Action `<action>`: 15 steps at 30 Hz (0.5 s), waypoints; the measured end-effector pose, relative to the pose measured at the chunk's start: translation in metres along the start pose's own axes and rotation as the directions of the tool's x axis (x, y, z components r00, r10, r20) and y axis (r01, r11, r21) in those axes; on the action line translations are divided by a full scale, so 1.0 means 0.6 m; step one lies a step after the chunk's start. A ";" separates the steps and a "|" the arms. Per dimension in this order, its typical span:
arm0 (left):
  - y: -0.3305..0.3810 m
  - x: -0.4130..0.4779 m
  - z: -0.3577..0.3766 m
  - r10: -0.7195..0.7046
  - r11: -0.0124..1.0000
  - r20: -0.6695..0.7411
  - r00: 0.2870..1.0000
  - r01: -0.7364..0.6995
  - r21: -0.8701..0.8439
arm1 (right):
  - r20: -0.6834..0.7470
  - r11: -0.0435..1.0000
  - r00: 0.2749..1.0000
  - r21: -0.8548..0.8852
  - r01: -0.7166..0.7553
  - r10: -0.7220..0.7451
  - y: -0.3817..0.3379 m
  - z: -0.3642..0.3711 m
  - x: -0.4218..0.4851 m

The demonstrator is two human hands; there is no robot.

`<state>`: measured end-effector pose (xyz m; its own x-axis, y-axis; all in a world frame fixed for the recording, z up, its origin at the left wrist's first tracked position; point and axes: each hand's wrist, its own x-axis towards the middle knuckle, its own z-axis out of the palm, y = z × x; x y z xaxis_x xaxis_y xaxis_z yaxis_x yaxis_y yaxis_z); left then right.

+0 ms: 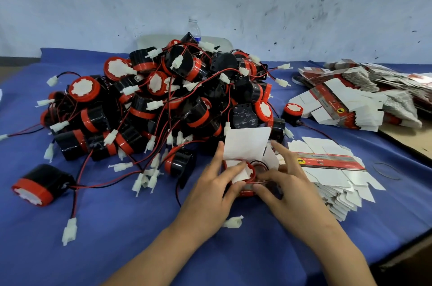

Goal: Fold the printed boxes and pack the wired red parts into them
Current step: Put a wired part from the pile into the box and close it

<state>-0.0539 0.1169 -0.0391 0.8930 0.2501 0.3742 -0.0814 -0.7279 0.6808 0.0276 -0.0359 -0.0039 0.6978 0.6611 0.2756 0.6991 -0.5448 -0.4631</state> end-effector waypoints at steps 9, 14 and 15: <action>0.013 -0.010 -0.003 0.084 0.962 -0.122 0.989 -0.049 0.269 | -0.062 0.992 0.998 0.125 0.002 0.006 0.002 0.000 0.006; 0.016 -0.012 0.000 0.144 0.956 -0.280 0.949 -0.060 0.289 | -0.113 0.997 0.994 0.082 0.014 -0.004 -0.010 0.006 0.003; 0.016 -0.012 0.000 0.149 0.956 -0.277 0.949 -0.067 0.285 | -0.119 0.997 0.993 0.072 0.018 -0.010 -0.013 0.006 0.002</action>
<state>-0.0608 0.1080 -0.0351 0.7126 0.3062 0.6312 -0.0111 -0.8946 0.4467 0.0224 -0.0289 -0.0026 0.7046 0.6005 0.3781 0.6987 -0.4937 -0.5178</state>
